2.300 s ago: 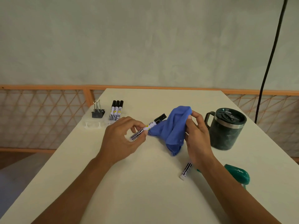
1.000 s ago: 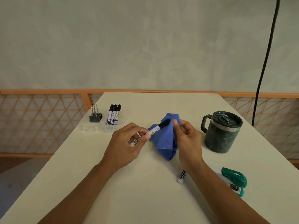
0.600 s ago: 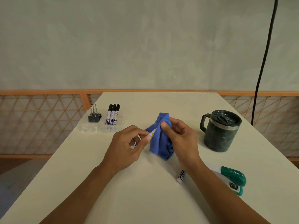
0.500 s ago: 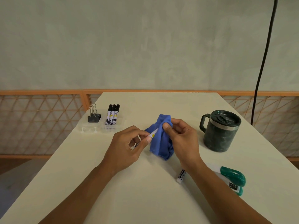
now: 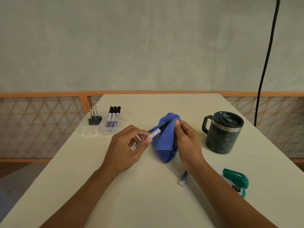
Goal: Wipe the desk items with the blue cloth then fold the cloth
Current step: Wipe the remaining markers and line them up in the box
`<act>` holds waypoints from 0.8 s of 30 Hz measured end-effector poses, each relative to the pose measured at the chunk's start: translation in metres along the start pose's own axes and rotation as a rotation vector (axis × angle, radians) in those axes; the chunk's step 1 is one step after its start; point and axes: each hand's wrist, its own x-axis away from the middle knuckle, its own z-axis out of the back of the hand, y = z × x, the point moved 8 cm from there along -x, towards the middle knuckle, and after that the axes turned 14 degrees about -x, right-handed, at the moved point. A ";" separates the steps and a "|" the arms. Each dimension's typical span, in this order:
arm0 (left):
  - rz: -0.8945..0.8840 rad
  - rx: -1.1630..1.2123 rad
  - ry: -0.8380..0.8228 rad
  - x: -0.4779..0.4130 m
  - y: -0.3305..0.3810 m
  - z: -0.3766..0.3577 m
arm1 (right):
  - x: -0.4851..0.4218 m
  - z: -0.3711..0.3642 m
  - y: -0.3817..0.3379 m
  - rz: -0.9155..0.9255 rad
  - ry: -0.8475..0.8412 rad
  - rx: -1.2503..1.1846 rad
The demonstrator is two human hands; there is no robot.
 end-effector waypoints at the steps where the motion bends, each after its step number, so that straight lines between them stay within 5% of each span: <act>1: -0.005 -0.015 0.018 0.000 0.000 0.002 | 0.001 -0.001 -0.001 0.000 -0.023 0.006; 9: -0.102 -0.136 0.057 -0.002 0.007 0.008 | 0.003 -0.005 -0.008 0.063 -0.078 0.053; 19: 0.201 0.088 -0.287 0.004 -0.013 -0.017 | -0.004 0.013 -0.013 0.122 0.059 0.113; 24: 0.194 0.029 -0.237 0.001 -0.017 -0.012 | 0.003 0.001 -0.011 0.096 -0.054 0.052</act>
